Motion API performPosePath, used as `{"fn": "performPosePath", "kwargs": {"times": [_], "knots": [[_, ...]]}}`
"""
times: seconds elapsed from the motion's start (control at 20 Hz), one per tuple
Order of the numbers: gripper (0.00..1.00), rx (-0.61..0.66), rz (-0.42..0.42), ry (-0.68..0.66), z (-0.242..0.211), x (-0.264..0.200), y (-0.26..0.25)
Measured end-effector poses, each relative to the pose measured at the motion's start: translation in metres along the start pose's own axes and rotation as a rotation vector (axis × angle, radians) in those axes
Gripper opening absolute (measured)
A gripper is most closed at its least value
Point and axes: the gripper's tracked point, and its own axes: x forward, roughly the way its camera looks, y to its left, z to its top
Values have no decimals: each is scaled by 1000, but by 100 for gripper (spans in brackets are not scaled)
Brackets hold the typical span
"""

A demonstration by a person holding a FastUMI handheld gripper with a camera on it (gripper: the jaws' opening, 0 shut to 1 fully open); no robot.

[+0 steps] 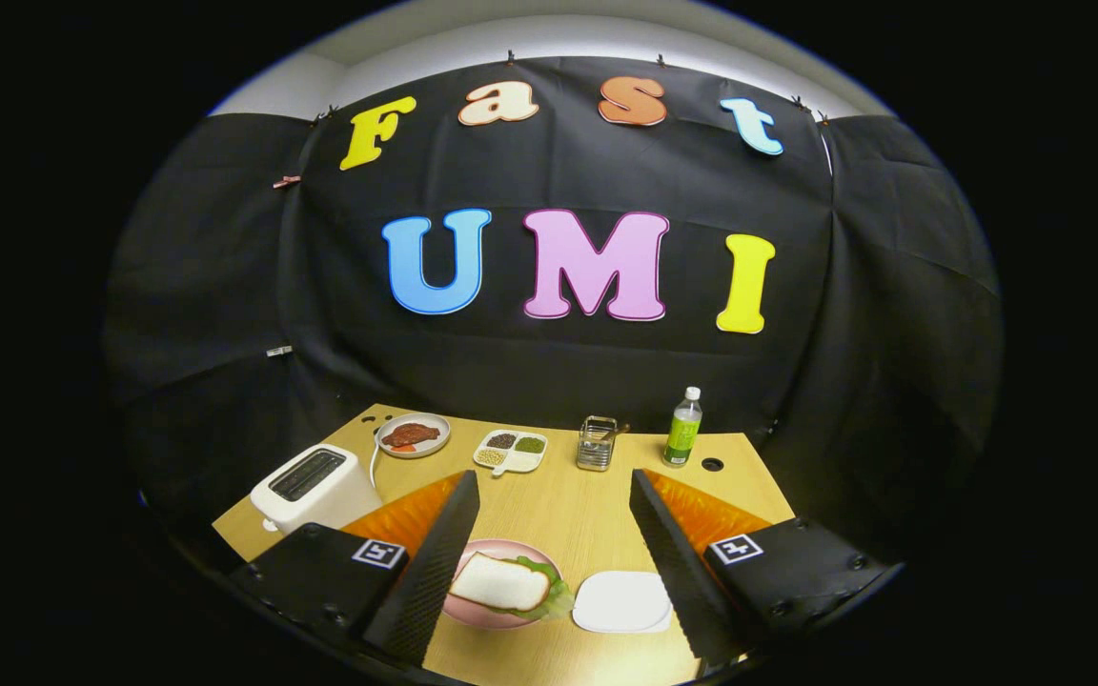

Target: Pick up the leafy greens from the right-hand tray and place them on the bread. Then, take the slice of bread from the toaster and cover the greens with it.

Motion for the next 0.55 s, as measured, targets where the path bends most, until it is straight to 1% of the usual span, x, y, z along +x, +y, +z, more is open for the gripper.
{"fn": "performPosePath", "kwargs": {"times": [0.25, 0.55], "knots": [[99, 13, -23, 5, 1, -2, -6], [99, -1, -24, 10, 0, -3, -5]]}}
